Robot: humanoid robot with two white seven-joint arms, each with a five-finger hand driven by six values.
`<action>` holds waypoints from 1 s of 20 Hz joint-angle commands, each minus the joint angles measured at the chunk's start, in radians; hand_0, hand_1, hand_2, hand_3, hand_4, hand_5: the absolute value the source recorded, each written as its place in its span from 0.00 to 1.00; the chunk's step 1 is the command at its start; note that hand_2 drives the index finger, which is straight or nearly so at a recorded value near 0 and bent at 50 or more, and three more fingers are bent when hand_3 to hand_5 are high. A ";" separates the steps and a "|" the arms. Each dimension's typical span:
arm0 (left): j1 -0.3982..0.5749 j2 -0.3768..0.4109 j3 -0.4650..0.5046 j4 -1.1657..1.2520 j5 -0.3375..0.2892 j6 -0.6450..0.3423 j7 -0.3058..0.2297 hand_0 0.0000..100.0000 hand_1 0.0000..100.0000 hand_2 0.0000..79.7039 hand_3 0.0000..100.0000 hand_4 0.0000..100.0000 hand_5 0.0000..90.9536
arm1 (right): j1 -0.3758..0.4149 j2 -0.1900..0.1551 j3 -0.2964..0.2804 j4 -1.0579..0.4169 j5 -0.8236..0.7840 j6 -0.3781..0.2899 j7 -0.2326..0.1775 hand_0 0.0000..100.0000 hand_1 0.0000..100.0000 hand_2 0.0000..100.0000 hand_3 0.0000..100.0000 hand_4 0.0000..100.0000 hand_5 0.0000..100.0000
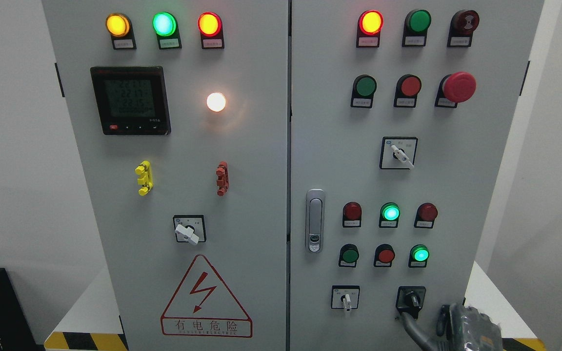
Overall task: Flip black knob to close circuit
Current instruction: 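Grip the black knob with the right hand fingers and twist it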
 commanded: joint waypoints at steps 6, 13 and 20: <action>0.000 0.000 -0.020 0.021 -0.020 -0.001 -0.001 0.12 0.56 0.00 0.00 0.00 0.00 | -0.009 0.000 -0.034 0.008 -0.003 0.001 0.003 0.00 0.16 0.79 0.97 0.77 0.80; 0.000 0.000 -0.020 0.021 -0.021 0.001 -0.001 0.12 0.56 0.00 0.00 0.00 0.00 | -0.009 0.000 -0.047 0.002 -0.006 -0.012 0.005 0.00 0.16 0.79 0.97 0.77 0.80; 0.000 0.000 -0.020 0.021 -0.020 0.001 -0.001 0.12 0.56 0.00 0.00 0.00 0.00 | -0.009 0.001 -0.047 -0.007 -0.011 -0.012 0.006 0.00 0.16 0.78 0.97 0.77 0.80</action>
